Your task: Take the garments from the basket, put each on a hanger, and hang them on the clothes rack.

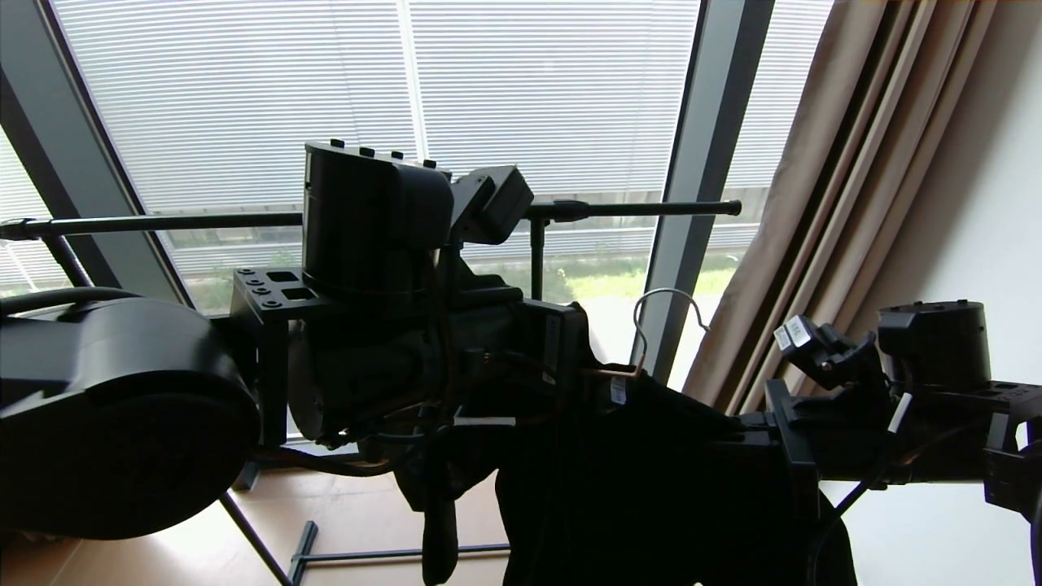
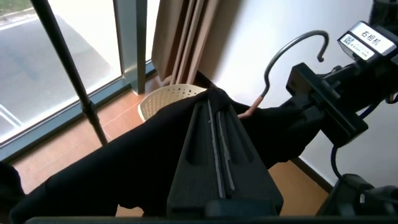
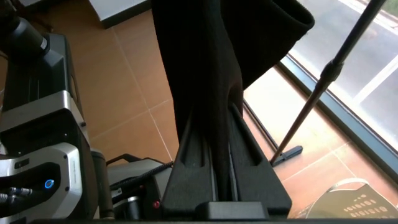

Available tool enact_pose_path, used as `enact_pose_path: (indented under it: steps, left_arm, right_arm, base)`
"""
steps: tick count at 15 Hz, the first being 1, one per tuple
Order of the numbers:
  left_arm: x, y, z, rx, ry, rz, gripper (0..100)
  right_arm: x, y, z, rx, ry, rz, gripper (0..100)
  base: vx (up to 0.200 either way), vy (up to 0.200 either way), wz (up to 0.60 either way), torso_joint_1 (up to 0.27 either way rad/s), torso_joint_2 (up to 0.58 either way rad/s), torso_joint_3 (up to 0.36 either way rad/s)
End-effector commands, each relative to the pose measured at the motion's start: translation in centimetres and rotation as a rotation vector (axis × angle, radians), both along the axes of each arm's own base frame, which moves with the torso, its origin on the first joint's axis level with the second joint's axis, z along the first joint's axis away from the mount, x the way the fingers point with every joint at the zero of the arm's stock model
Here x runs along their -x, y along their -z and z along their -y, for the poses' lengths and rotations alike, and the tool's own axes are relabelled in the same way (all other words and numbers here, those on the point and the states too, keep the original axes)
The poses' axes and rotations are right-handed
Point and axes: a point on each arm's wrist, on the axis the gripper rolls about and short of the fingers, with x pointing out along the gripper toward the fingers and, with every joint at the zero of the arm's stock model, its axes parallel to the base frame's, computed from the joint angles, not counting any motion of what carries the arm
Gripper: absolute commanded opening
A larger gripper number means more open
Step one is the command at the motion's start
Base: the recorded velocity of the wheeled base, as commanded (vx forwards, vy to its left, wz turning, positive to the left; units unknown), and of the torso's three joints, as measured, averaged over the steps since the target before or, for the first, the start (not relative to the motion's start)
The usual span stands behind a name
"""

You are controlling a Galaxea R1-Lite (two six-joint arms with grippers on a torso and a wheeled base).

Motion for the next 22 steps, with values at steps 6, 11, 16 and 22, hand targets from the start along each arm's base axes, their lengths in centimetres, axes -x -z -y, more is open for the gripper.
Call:
enact_pose_path:
  steps: [6,11,16,22]
  left_arm:
    - [0.2,0.7,-0.3,-0.020,0.001,-0.011,0]
    - [0.3,1.0,-0.3,-0.020,0.001,-0.007,0]
    - [0.5,1.2,-0.6,-0.023,0.002,-0.006,100]
    - [1.3,1.5,-3.0,-0.032,-0.022,0.039,100]
  right_arm:
    - [0.2,0.0,0.0,-0.177,0.026,-0.012,0]
    - [0.2,0.1,0.0,-0.208,0.031,0.022,0]
    - [0.2,0.1,0.0,-0.208,0.031,0.022,0]
    - [0.1,-0.2,0.3,-0.212,0.040,0.036,0]
  base:
    - [0.000,0.000,0.00,0.000,0.00,0.000]
    - [0.000,0.000,0.00,0.000,0.00,0.000]
    - [0.000,0.000,0.00,0.000,0.00,0.000]
    - [0.000,0.000,0.00,0.000,0.00,0.000]
